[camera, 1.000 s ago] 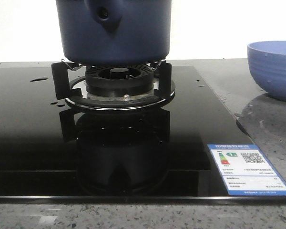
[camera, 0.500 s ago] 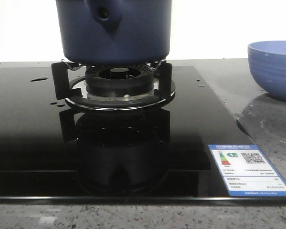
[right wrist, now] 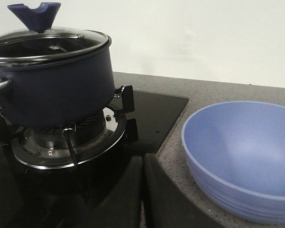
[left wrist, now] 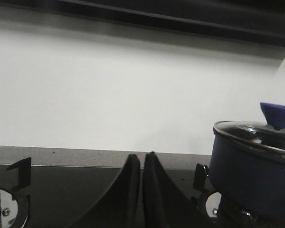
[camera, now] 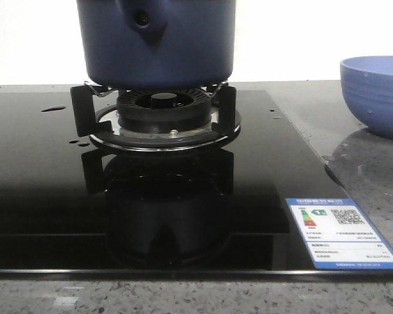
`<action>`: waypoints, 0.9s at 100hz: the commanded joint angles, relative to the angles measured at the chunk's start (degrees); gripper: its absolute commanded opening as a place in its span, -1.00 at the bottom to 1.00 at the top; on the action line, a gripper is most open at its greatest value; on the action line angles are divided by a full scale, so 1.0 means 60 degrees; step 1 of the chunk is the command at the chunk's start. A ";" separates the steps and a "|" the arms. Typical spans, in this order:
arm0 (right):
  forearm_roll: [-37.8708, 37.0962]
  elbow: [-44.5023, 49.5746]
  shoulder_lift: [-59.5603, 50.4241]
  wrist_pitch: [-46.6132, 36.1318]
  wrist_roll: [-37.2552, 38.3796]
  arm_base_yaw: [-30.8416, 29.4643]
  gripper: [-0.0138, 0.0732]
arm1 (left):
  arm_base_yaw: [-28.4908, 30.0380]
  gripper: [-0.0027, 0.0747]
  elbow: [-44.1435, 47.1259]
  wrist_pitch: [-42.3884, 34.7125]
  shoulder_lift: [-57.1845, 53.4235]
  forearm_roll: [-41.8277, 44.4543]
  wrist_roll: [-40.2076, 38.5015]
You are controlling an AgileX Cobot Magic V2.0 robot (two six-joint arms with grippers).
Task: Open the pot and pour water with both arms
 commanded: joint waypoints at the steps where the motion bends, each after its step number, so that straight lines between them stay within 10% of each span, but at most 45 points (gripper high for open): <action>1: -0.0026 -0.0256 -0.0013 -0.0455 -0.0088 0.0018 -0.79 | 0.0231 -0.98 -0.0042 -0.0472 -0.0025 0.0670 -0.0165; 20: -0.0026 -0.0256 -0.0013 -0.0455 -0.0088 0.0018 -0.79 | 0.1387 -0.98 0.1235 -0.0002 -0.0831 0.4481 -0.4077; 90: -0.0026 -0.0256 -0.0013 -0.0455 -0.0088 0.0018 -0.79 | 0.2395 -0.98 0.2596 0.1628 -0.2424 0.3200 -0.3520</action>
